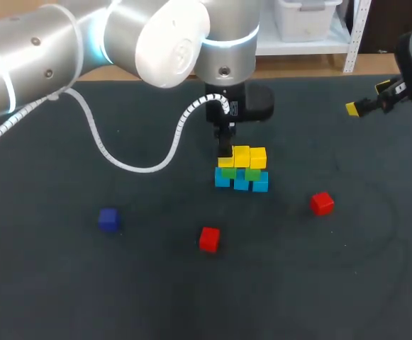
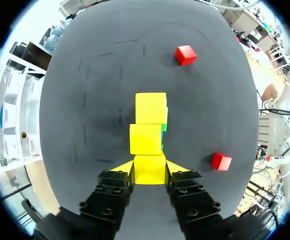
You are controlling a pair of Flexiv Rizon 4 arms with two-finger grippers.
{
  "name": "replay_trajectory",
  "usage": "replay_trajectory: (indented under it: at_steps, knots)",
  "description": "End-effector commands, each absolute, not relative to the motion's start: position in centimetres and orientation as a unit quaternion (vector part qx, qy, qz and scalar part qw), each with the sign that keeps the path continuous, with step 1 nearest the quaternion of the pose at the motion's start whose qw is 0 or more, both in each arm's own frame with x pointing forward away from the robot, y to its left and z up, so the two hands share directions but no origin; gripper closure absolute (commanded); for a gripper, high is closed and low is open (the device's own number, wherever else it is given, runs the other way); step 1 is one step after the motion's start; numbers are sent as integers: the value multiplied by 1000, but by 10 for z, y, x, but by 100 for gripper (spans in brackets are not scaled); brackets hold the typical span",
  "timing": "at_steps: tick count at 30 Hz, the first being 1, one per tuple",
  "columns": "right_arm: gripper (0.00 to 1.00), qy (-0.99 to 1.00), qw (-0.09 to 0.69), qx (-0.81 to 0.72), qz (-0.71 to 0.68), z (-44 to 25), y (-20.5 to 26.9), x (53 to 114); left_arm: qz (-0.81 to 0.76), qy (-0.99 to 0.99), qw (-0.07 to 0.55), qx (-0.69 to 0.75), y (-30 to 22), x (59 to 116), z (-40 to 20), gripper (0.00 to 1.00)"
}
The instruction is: Place the blue cubes, place green cubes on the blue cubes, place the yellow cubes on the green cubes, then place the red cubes on the yellow cubes, and place purple cube on the red cubes.
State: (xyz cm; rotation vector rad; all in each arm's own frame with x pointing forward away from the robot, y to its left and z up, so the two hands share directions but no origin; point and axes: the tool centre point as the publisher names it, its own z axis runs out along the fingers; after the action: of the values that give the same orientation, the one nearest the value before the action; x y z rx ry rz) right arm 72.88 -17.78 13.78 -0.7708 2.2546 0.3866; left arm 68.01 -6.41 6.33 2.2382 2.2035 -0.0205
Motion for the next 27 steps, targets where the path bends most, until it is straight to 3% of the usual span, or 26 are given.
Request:
replay_trajectory:
  at_steps: [1, 3, 4, 27]
  knots:
    - [0, 873, 355, -299, 151, 138, -178, 730, -7, 701, 0, 713, -64, 681, 63, 47]
    - [0, 873, 355, -299, 151, 138, -178, 730, -7, 700, 0, 714, -65, 681, 63, 6]
    - [0, 873, 355, -299, 151, 138, -178, 730, -8, 700, 0, 714, -65, 681, 63, 0]
    - [0, 873, 355, -299, 151, 138, -178, 730, 6, 698, -1, 716, -32, 634, 81, 0]
